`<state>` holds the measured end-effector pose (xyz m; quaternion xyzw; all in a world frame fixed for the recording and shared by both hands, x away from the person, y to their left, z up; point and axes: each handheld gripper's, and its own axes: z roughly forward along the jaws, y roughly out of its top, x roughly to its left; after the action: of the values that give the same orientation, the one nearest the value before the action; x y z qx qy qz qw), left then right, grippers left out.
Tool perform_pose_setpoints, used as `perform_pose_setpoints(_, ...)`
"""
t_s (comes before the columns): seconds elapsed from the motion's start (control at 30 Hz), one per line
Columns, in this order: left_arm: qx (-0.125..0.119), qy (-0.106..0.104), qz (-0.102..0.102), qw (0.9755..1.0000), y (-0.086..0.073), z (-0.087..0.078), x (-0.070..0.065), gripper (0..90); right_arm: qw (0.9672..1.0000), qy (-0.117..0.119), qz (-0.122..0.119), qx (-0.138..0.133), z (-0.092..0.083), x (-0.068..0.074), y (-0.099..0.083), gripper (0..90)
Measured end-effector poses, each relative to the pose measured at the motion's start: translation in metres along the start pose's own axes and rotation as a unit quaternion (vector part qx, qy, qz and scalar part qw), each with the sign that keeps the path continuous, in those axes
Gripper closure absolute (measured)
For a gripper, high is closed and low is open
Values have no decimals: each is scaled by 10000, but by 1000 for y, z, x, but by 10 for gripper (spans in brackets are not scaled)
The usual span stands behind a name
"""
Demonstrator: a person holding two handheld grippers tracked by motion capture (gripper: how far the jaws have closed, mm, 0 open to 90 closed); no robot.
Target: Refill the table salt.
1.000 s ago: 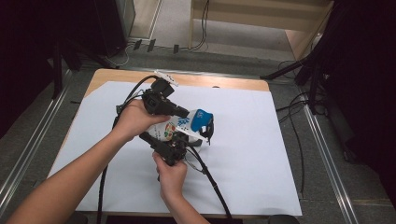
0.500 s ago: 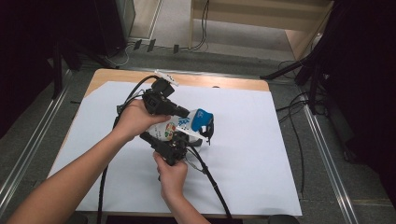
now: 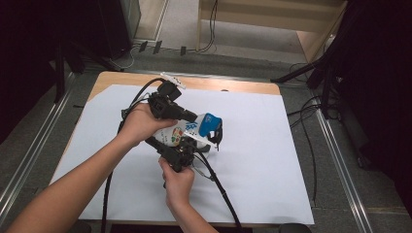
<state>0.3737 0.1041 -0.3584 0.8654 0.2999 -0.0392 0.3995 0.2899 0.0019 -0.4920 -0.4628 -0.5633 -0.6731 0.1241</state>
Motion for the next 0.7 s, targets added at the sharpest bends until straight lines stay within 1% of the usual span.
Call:
perform_pose_setpoints(0.07, -7, -13, -1, 10000, 0, 0, 0, 892, 10000, 4, -1, 22, 0, 0, 0, 667)
perform_pose_setpoints(0.2, 20, 5, 38, 10000, 2, 0, -1, 892, 10000, 24, 13, -22, 0, -1, 1, 667)
perform_pose_setpoints(0.33, -7, 13, 20, 10000, 3, 1, -1, 893, 10000, 40, 19, -53, 0, -1, 1, 667)
perform_pose_setpoints(0.7, 48, 23, 30, 10000, 5, 0, -3, 892, 9999, 74, 40, -77, 0, -1, 2, 668)
